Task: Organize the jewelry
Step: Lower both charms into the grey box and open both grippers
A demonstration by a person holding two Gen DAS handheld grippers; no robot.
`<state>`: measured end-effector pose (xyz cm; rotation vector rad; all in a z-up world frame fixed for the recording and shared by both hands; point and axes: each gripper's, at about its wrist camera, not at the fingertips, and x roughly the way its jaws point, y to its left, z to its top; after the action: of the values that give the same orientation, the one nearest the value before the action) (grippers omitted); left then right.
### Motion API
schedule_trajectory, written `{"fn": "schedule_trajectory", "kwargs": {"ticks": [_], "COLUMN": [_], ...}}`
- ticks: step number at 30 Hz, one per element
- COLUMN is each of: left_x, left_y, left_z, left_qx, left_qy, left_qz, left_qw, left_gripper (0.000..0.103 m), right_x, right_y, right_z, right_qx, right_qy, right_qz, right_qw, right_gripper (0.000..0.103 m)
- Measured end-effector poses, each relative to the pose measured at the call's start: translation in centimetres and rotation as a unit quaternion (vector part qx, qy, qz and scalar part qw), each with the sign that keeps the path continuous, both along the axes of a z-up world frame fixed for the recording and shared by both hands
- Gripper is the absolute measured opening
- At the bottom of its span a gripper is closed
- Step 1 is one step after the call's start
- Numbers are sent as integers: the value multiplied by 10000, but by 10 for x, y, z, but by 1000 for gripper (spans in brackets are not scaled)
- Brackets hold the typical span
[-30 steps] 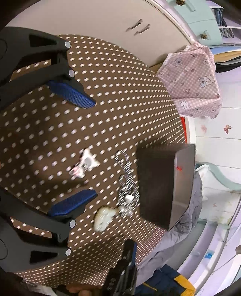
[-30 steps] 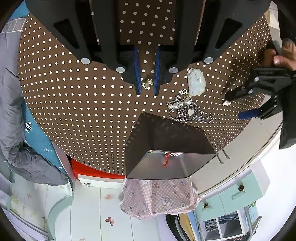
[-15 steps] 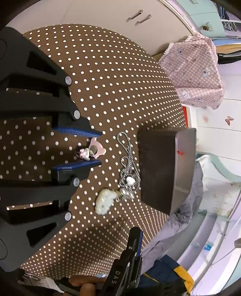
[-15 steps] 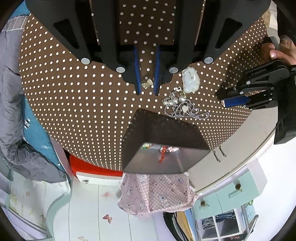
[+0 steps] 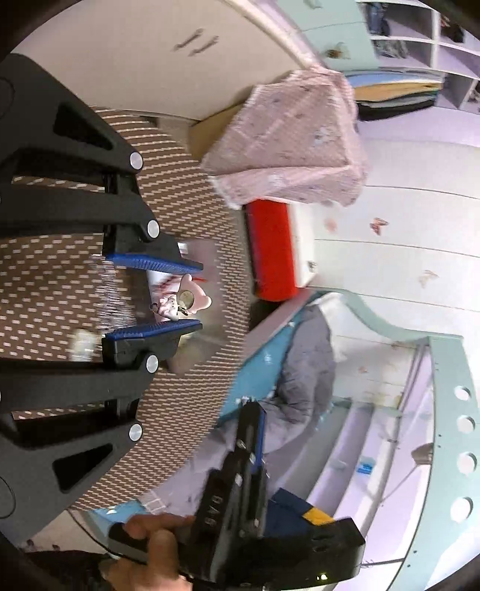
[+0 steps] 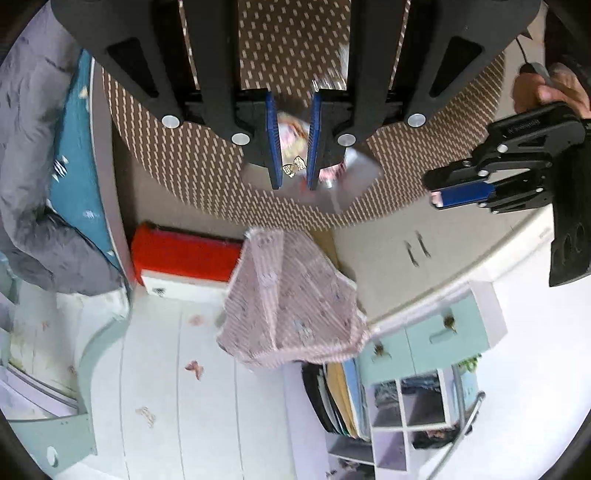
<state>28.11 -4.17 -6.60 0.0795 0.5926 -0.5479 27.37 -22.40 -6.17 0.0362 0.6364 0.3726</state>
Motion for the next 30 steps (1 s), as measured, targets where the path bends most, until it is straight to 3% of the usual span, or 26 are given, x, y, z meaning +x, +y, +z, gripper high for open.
{"fn": "schedule_trajectory", "kwargs": {"ticks": [6,7,9,13,14,16,30], "left_x": [42,51,58,59,57,53,4], "left_y": [-22,-26,-23,-12,-9,-2,25], "left_z": [-2,-8,-13,-14,-14,-12,6], "left_qx": [48,102,135,-21,-15,18,-37], "left_qy": [294,449,473,475,449,381,-86], "left_qz": [123,155,429,655,716,857,1249], "left_qw": [9995,9988,9979,9967,9964,9956,9921], "left_gripper": [29,57,93,93,93,93,93], "right_x": [36,41,50,55,52,48,9], "right_y": [6,7,2,-11,-15,-22,-21], "right_z": [-3,-6,-13,-22,-21,-20,1], "right_qx": [259,283,434,636,710,829,681], "right_qy": [308,381,572,687,661,603,185], "right_qz": [172,160,88,-271,-314,-416,-547], "right_qw": [9990,9987,9974,9952,9948,9939,9960], "right_gripper": [12,13,17,76,86,95,95]}}
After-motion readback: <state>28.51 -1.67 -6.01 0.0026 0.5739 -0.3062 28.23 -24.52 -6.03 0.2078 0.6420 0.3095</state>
